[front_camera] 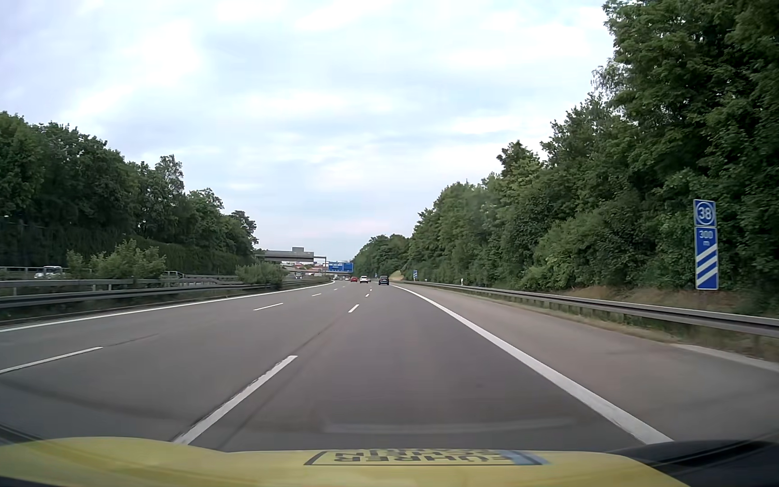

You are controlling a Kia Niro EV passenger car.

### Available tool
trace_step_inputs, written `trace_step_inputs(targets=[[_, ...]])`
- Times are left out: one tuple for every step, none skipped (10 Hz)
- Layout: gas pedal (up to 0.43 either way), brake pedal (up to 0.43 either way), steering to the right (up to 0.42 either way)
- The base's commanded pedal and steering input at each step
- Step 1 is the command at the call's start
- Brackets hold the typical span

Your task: Follow the waypoints while adhering to traffic rules and regulations

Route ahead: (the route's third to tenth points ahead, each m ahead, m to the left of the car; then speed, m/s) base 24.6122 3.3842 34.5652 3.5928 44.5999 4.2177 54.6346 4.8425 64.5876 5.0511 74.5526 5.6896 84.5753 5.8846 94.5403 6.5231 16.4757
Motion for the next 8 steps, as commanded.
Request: trace_step_inputs(targets=[[0.138,0.000,-0.002],[0.138,0.000,-0.002],[0.138,0.000,-0.002],[0.130,0.000,-0.002],[0.130,0.000,-0.002],[0.130,0.000,-0.002],[0.130,0.000,-0.002],[0.130,0.000,-0.002]])
